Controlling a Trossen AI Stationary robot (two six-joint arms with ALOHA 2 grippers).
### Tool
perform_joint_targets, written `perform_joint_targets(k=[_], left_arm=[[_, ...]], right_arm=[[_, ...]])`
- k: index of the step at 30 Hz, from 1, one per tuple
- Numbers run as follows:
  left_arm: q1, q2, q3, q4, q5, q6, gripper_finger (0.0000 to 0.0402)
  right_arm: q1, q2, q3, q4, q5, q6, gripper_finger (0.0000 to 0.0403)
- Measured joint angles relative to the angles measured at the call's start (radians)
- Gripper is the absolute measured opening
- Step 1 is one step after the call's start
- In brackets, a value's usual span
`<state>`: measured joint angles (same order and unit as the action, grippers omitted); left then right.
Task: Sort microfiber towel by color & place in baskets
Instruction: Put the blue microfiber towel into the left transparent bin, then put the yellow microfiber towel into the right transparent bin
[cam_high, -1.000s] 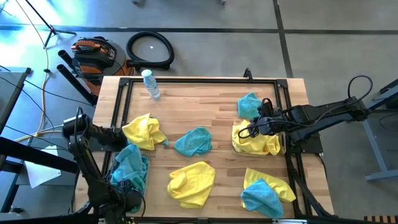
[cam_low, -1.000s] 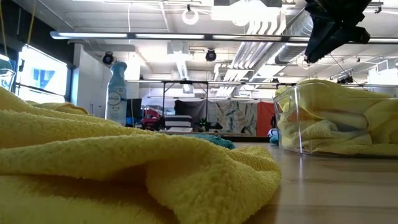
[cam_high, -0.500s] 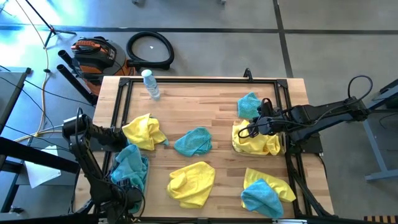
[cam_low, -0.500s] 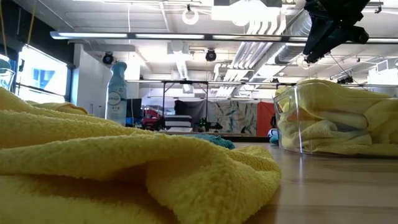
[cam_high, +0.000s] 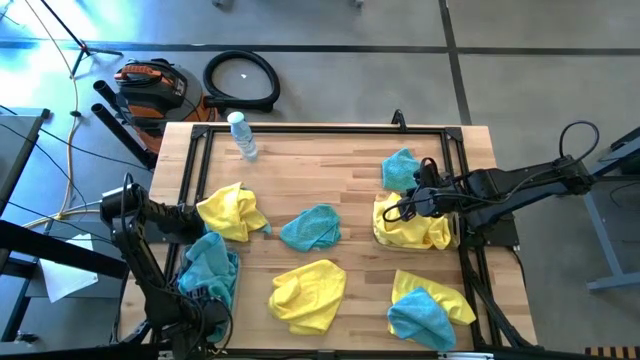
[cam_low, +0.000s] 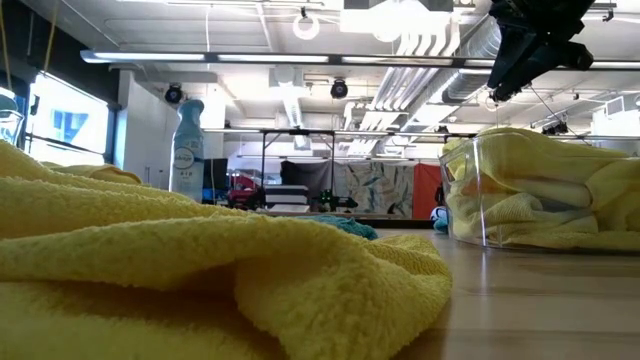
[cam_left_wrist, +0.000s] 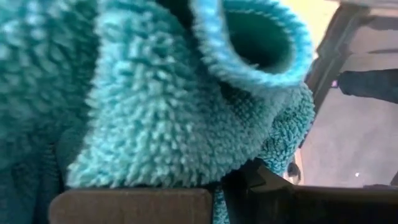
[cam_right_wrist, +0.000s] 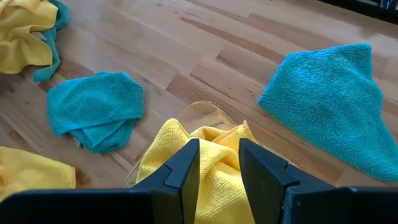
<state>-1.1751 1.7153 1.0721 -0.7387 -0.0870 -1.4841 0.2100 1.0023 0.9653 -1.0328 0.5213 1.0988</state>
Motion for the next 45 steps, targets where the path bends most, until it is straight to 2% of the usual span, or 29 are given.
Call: perform_joint_targets(k=[8,14,25,30,34,38,43,45], left_arm=[[0.0,-0.012,0.0,-0.002,0.049,-0.031,0.006],[0.003,-0.077,0.0,-0.023,0.051,-0.032,0.0096],[0.018,-0.279,0.0,-0.104,0.045,-0.032,0.0102],[0.064,-0.365,0.0,-0.179,-0.058,-0.023,0.0102],[0.125,-0.427,0.001,-0.218,-0.174,0.057,0.0102],[0.2,-0.465,0.001,-0.25,-0.265,0.163,0.0102],[0.302,-0.471,0.001,-0.262,-0.283,0.317,0.0102],[0.335,-0.471,0.001,-0.261,-0.284,0.381,0.0101]], right_arm=[[0.0,0.0,0.0,0.0,-0.001,0.002,0.0107],[0.0,0.0,0.0,0.0,-0.001,0.002,0.0107],[0.0,0.0,0.0,0.0,-0.001,0.0,0.0107],[0.0,0.0,0.0,0.01,-0.001,-0.005,0.0107],[0.0,0.012,0.0,0.119,-0.041,-0.101,0.0107],[0.0,0.056,0.0,0.309,-0.102,-0.247,0.0107],[0.001,0.158,0.001,0.542,-0.223,-0.405,0.0107],[0.012,0.212,0.013,0.586,-0.25,-0.45,0.0107]])
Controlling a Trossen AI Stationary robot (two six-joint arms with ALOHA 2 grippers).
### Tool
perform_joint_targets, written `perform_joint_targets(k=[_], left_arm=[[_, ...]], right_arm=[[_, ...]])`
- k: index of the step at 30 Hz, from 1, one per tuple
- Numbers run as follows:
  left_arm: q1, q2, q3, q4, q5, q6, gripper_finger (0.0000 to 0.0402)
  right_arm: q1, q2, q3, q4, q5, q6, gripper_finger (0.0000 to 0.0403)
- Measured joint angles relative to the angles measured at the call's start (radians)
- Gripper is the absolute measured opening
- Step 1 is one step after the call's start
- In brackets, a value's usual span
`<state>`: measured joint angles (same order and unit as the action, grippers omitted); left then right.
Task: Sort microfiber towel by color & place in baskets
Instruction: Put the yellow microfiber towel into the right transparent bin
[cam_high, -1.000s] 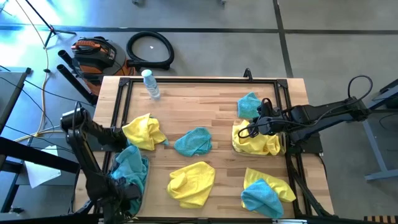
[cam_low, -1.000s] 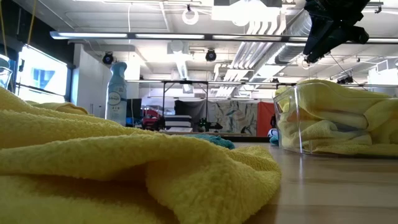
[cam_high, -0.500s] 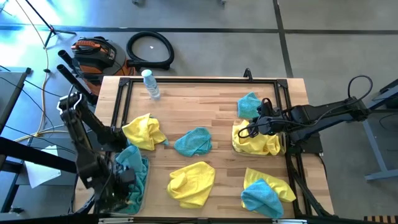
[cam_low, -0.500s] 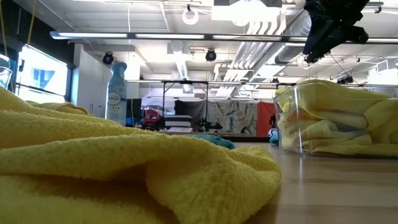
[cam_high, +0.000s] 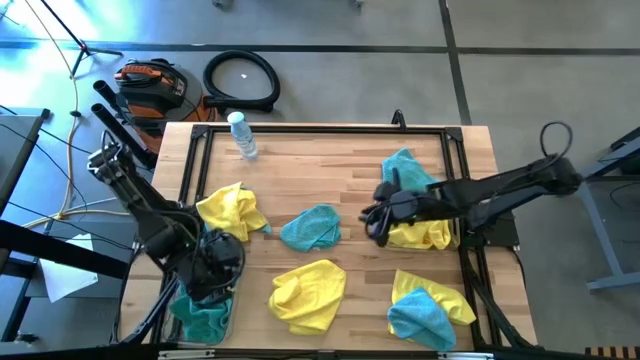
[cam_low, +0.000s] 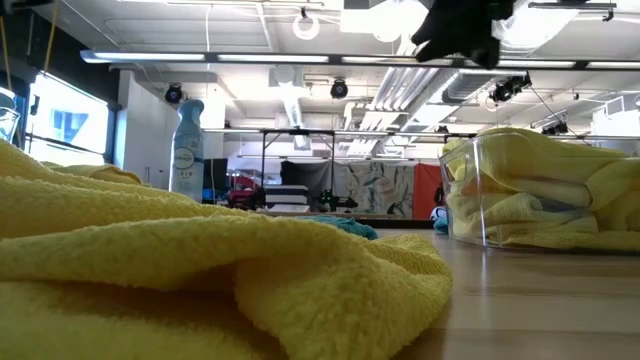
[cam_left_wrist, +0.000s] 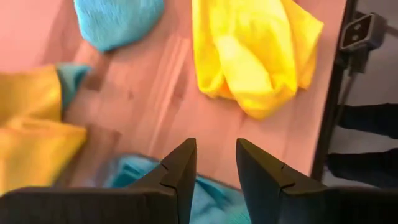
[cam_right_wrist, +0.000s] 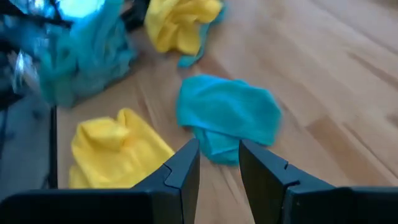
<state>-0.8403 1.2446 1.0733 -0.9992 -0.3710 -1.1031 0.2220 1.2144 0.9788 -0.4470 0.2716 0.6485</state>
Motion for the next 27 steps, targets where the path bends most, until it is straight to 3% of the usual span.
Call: perform_joint_targets(k=[9,15,19,27], left_arm=[[0.098,0.0,0.0,0.0,0.0,0.17,0.0101],[0.123,0.0,0.0,0.001,-0.032,0.224,0.0101],[0.127,0.0,0.0,0.001,-0.081,0.23,0.0101],[0.124,0.0,0.0,-0.003,-0.079,0.244,0.0101]], right_arm=[[0.086,0.275,0.224,-0.094,-0.025,-0.081,0.0107],[0.134,0.457,0.411,-0.222,-0.125,-0.154,0.0107],[0.174,0.585,0.527,-0.268,-0.13,-0.259,0.0107],[0.213,0.82,0.742,-0.282,-0.087,-0.389,0.0107]])
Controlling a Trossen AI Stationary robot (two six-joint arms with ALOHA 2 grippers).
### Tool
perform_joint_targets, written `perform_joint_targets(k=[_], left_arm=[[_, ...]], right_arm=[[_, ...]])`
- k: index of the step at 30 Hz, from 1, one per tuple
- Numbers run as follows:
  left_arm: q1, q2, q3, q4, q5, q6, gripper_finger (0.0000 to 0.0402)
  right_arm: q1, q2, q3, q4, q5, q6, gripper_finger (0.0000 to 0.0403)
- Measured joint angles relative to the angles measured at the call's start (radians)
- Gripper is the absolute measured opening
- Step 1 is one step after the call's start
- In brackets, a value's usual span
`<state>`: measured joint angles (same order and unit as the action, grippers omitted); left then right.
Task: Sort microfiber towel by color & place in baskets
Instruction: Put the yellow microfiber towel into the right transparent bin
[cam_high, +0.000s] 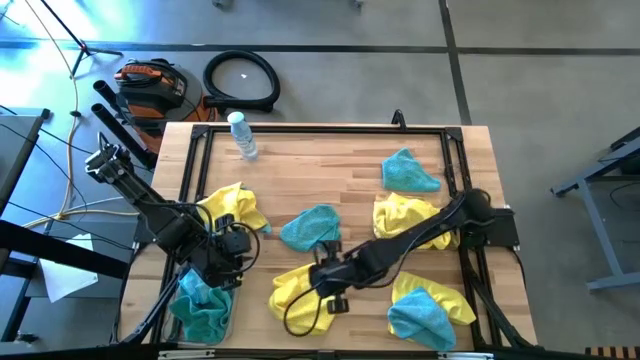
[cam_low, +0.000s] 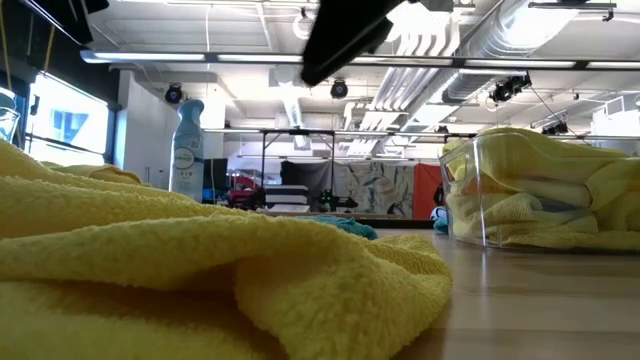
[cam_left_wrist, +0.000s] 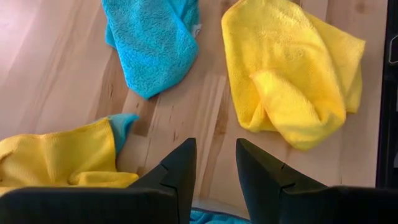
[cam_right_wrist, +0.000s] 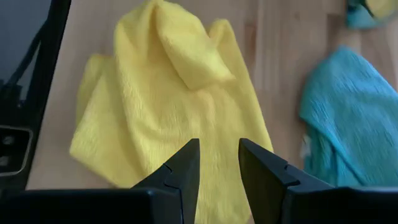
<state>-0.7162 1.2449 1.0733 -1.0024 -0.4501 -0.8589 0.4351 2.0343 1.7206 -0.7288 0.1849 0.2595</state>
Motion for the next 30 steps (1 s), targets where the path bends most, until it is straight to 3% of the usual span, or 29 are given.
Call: perform_joint_targets(k=[6,14,30], left_arm=[[-0.022,0.0,0.0,-0.028,0.002,-0.003,0.0101],[-0.067,0.0,0.0,-0.062,0.003,-0.051,0.0101],[-0.097,0.0,0.0,-0.083,-0.009,-0.092,0.0101]], right_arm=[[0.004,0.155,0.132,-0.012,-0.004,-0.059,0.0108],[-0.005,0.306,0.289,-0.119,-0.109,-0.033,0.0108],[-0.019,0.4,0.315,-0.157,-0.164,0.002,0.0101]])
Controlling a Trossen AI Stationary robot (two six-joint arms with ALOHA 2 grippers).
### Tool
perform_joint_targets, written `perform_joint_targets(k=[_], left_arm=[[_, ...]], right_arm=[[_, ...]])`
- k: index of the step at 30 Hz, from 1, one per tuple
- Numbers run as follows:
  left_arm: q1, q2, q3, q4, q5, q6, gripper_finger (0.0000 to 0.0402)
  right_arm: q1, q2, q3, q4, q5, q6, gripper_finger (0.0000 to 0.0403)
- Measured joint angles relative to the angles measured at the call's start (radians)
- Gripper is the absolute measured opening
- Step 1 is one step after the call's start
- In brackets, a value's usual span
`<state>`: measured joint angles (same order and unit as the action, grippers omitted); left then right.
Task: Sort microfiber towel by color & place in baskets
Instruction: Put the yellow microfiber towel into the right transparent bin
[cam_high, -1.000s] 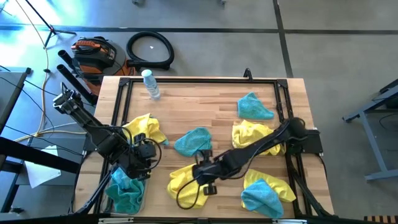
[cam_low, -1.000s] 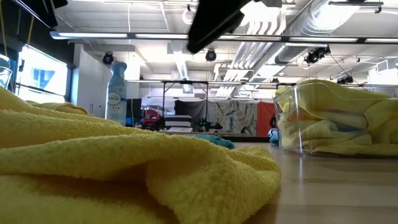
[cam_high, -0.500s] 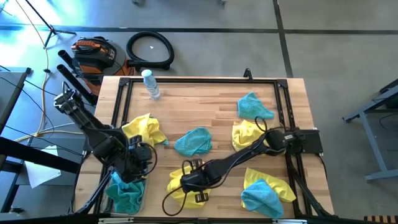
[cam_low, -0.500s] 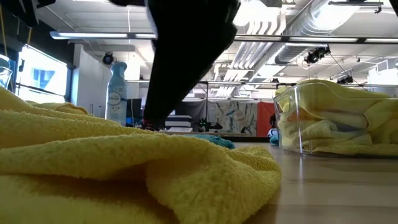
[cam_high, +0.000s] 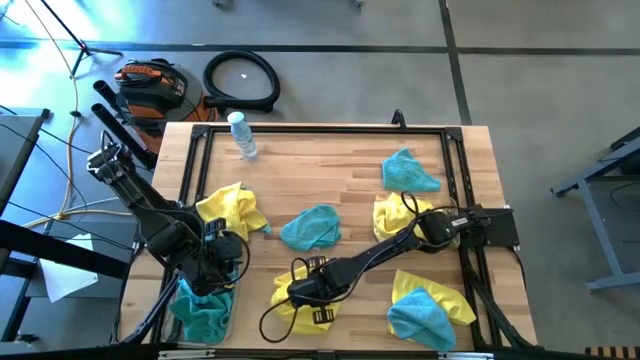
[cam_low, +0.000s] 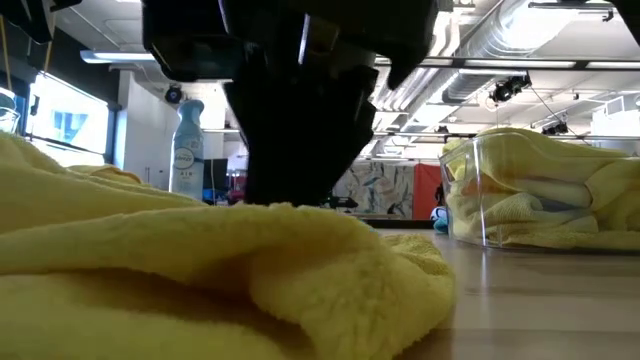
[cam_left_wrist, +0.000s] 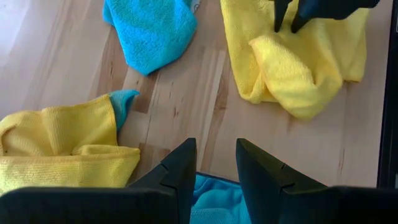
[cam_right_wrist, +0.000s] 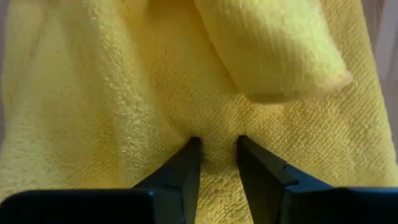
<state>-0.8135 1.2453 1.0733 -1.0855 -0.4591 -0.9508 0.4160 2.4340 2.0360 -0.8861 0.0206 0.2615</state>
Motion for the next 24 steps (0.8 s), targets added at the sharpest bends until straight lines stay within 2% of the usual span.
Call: perform_joint_targets(k=[2,6,9,14,24], left_arm=[[0.0,0.0,0.0,0.0,0.0,0.0,0.0101],[0.0,0.0,0.0,0.0,-0.001,0.0,0.0101],[0.0,0.0,0.0,0.0,-0.015,0.0,0.0101],[0.0,0.0,0.0,0.0,-0.031,0.003,0.0101],[0.001,0.0,0.0,0.001,-0.084,0.003,0.0101]], right_arm=[[0.0,0.004,0.002,-0.07,-0.01,0.015,0.0081],[-0.002,0.006,0.002,-0.167,-0.036,0.047,0.0015],[-0.003,-0.007,-0.002,-0.211,-0.024,0.054,0.0015],[-0.002,-0.071,-0.013,-0.342,0.112,0.103,0.0005],[0.008,-0.36,-0.008,-0.59,0.466,0.29,0.0001]])
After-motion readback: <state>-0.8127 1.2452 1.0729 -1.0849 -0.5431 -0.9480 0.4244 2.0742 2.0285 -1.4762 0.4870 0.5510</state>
